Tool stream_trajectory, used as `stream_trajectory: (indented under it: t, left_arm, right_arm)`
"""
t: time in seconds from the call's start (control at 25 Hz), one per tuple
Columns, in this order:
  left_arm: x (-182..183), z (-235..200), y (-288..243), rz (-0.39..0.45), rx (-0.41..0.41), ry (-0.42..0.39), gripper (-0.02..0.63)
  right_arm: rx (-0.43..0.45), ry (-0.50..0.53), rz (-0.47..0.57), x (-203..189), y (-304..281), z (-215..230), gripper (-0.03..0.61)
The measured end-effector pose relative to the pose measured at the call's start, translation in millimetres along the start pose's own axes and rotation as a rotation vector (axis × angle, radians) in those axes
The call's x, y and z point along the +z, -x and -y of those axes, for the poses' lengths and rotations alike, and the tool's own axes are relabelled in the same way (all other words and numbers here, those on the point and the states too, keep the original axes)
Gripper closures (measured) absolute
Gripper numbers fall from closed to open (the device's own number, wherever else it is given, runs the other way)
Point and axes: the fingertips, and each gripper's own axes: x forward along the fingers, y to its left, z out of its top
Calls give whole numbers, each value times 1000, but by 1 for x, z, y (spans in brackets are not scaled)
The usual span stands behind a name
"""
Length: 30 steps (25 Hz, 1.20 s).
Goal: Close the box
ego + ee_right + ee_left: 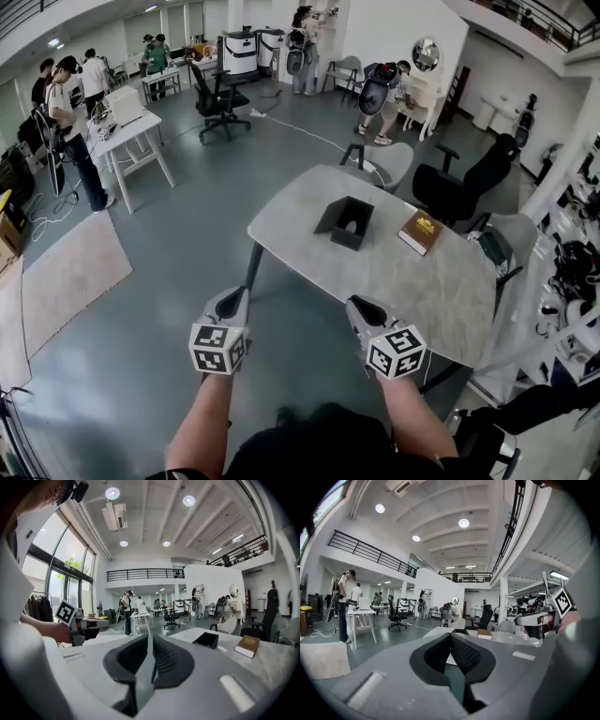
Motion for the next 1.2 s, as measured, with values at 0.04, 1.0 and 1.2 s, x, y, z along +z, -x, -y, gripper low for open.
stream_trajectory:
  t: [0.04,1.0,1.2]
  left_arm:
    - [1,0,-6,0,-6,-4,603]
    - [20,44,-309,-91,-110,-34,603]
    - [25,47,-348,-101,-100,-27,603]
  right_arm:
    - [-4,0,1,1,-3,4,540]
    - [-18,-99,-53,-9,-155,270,541]
    - [12,-135,-57,-5,-178,300,541]
